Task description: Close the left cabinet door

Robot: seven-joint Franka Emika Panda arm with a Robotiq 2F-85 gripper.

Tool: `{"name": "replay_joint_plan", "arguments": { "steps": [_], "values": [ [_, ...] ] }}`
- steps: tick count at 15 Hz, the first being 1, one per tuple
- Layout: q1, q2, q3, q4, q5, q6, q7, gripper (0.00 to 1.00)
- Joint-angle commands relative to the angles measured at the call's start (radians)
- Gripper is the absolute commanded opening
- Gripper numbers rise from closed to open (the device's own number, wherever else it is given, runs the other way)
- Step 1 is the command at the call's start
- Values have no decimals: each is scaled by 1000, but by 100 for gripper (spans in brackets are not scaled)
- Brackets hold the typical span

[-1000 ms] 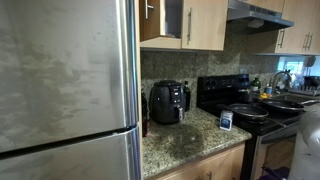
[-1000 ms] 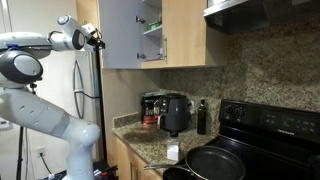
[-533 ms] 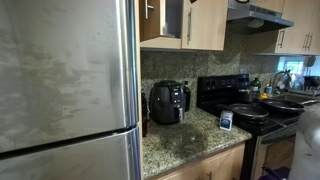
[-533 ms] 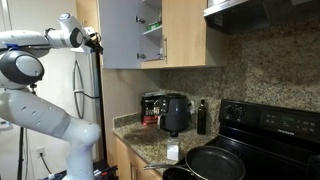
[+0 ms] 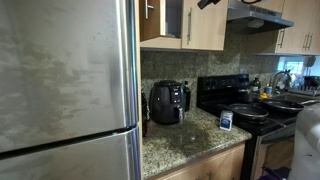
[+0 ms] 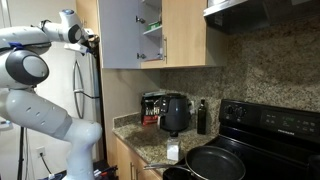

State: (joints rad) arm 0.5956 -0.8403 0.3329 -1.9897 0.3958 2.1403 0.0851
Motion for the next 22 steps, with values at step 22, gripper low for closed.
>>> {"name": "replay_joint_plan", "arguments": {
  "steps": [22],
  "values": [
    [-50,-35,24,35,-32,23,-26,100]
  ]
}}
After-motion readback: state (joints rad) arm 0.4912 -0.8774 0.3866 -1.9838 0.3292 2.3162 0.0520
